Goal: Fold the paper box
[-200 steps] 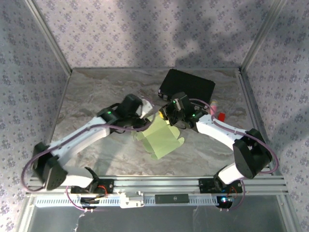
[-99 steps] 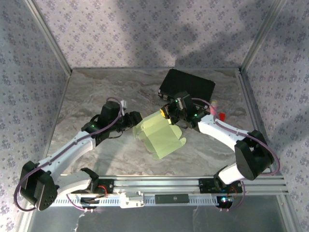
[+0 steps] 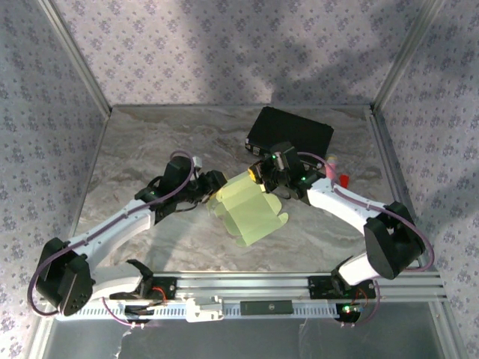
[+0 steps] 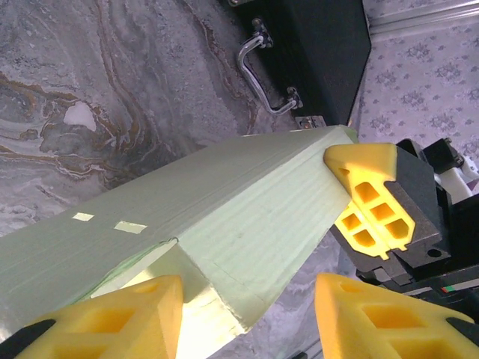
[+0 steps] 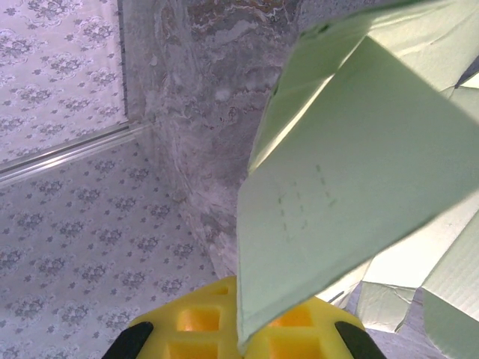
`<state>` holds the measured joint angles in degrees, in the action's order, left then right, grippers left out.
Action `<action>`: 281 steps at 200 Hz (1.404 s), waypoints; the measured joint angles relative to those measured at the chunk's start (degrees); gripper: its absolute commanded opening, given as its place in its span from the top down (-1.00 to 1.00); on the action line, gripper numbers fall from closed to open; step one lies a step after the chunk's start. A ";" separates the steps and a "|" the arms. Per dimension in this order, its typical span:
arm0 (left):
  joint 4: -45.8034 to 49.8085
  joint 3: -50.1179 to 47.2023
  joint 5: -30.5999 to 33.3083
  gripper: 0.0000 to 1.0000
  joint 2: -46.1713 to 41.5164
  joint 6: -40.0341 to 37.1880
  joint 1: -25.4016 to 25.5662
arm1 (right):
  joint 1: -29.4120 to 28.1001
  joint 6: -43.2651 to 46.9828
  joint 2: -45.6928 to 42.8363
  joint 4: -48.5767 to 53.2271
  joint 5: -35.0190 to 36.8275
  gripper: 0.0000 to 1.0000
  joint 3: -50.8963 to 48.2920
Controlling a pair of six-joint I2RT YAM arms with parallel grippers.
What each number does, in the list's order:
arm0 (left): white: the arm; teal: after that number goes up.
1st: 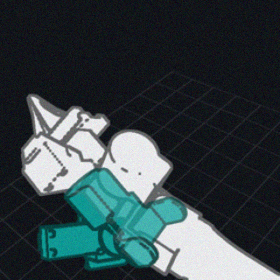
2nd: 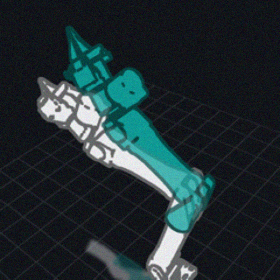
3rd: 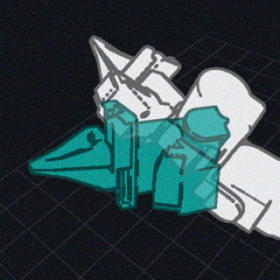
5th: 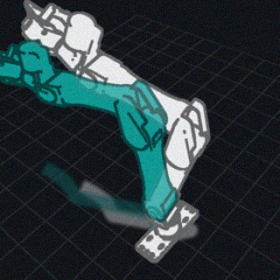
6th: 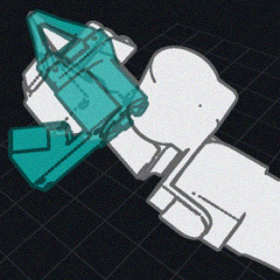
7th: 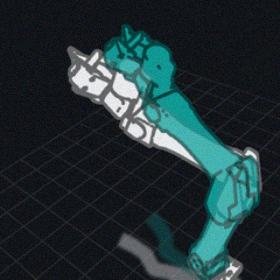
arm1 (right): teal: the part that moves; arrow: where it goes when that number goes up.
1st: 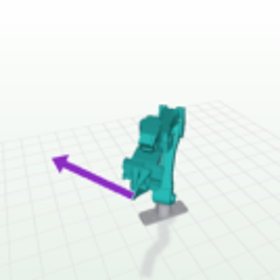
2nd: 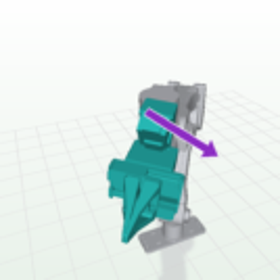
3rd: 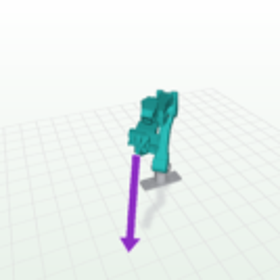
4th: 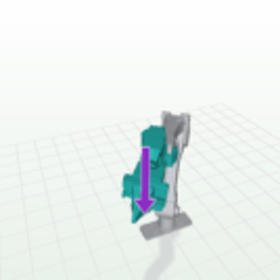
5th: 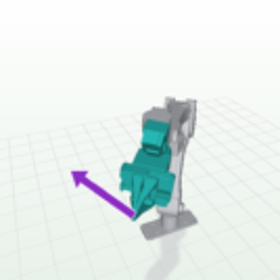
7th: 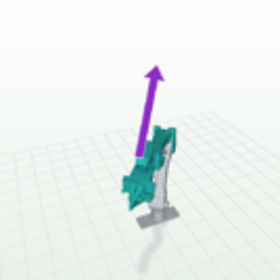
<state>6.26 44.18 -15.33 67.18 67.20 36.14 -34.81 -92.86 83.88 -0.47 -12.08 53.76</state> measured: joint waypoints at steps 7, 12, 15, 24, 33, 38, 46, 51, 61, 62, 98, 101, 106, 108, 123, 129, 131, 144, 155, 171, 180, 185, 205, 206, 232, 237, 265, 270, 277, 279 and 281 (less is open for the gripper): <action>0.07 0.00 0.52 -0.01 -0.42 0.26 0.31 | 0.00 -0.15 0.00 -0.17 0.00 1.00 -0.22; 0.04 0.00 0.83 -0.01 -0.76 0.52 0.46 | 0.00 -0.17 0.00 -0.24 0.00 1.00 -0.37; 0.00 -0.02 1.05 -0.01 -0.92 0.68 0.59 | -0.09 -0.20 0.00 -0.26 0.00 1.00 -0.48; -0.33 -0.13 1.51 0.00 -1.49 1.31 0.76 | -0.17 -0.35 -0.02 -0.44 0.00 1.00 -0.74; -1.18 -0.55 1.84 0.03 -1.75 2.19 1.03 | -0.24 -0.39 -0.04 -0.74 0.02 1.00 -1.09; -1.77 -0.83 1.95 0.03 -1.79 2.73 1.07 | -0.35 -0.46 -0.11 -0.85 0.02 1.00 -1.31; -2.67 -1.40 2.12 0.05 -1.75 3.50 1.16 | -0.42 -0.61 -0.22 -1.07 0.02 1.00 -1.62; -2.93 -1.70 2.21 0.06 -1.70 3.89 1.18 | -0.55 -0.63 -0.28 -1.14 0.02 1.00 -1.77; -3.28 -2.16 2.62 0.07 -1.44 4.57 1.42 | -0.59 -0.79 -0.50 -1.36 0.04 1.00 -2.08; -3.28 -2.16 2.62 0.06 -1.42 4.63 1.44 | -0.59 -0.79 -0.50 -1.40 0.04 1.00 -2.12; -1.22 -2.36 5.33 0.01 -2.95 6.10 2.19 | -0.63 -0.81 -1.27 -1.51 0.07 1.00 -2.54; -0.87 -2.36 5.64 0.01 -3.32 6.27 2.19 | -0.63 -0.81 -1.29 -1.53 0.07 1.00 -2.54; -0.48 -2.36 5.97 0.00 -4.04 6.47 2.19 | -0.63 -0.81 -1.40 -1.53 0.07 1.00 -2.54; -0.37 -2.36 6.03 -0.01 -4.35 6.49 2.19 | -0.63 -0.81 -1.42 -1.53 0.09 1.00 -2.54; -0.04 -2.36 6.82 -0.13 -6.10 7.28 2.25 | -0.63 -0.81 -1.77 -1.53 0.13 1.00 -2.54; 0.02 -2.34 6.88 -0.15 -6.38 7.61 2.29 | -0.63 -0.81 -1.90 -1.55 0.20 1.00 -2.54; 0.02 -2.34 6.88 -0.15 -6.40 7.69 2.34 | -0.63 -0.81 -1.95 -1.55 0.20 1.00 -2.54; 0.31 -2.32 7.02 -0.16 -5.97 8.13 2.67 | -0.63 -0.81 -2.03 -1.57 0.22 1.00 -2.54; 0.59 -2.32 7.02 -0.16 -4.96 8.46 2.93 | -0.63 -0.83 -2.03 -1.73 0.24 1.00 -2.54; 0.61 -2.32 7.02 -0.16 -3.26 8.96 2.99 | -0.66 -0.85 -2.03 -1.97 0.26 1.00 -2.56; 0.63 -2.32 6.99 -0.16 -2.47 9.07 2.99 | -0.74 -0.85 -2.03 -1.95 0.31 1.00 -2.58; 0.59 -2.32 6.99 -0.16 -2.16 9.22 2.99 | -0.74 -0.83 -2.03 -1.95 0.31 1.00 -2.62; 0.22 -2.32 7.02 -0.12 -2.01 9.79 2.99 | -0.83 -0.85 -2.03 -1.97 0.44 1.00 -2.84; 0.20 -2.32 7.02 -0.11 -2.01 9.81 2.99 | -0.83 -0.85 -2.03 -1.95 0.44 1.00 -2.84; -0.39 -2.32 7.02 0.03 -1.14 10.32 2.99 | -1.16 -0.85 -2.03 -1.97 0.68 1.00 -2.95; -0.55 -2.32 7.02 0.06 -0.72 10.43 2.99 | -1.27 -0.85 -2.03 -1.97 0.72 1.00 -2.95; -1.16 -2.32 7.26 0.05 0.55 11.13 3.28 | -1.46 -0.85 -2.03 -2.54 0.83 1.00 -3.39; -1.14 -2.32 7.28 0.04 0.44 11.21 3.41 | -1.51 -0.87 -2.03 -2.78 0.83 1.00 -3.52; -1.16 -2.32 7.32 0.04 0.26 11.37 3.52 | -1.51 -0.98 -2.03 -3.28 0.83 1.00 -3.82; -1.14 -2.32 7.37 0.04 0.20 11.41 3.58 | -1.51 -1.01 -2.03 -3.34 0.83 1.00 -3.91; -1.14 -2.32 7.43 0.04 0.13 11.43 3.63 | -1.51 -1.05 -2.03 -3.56 0.83 1.00 -4.00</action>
<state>5.13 41.87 -7.90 67.31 78.63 39.77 -36.32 -93.91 81.84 -4.03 -11.25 49.76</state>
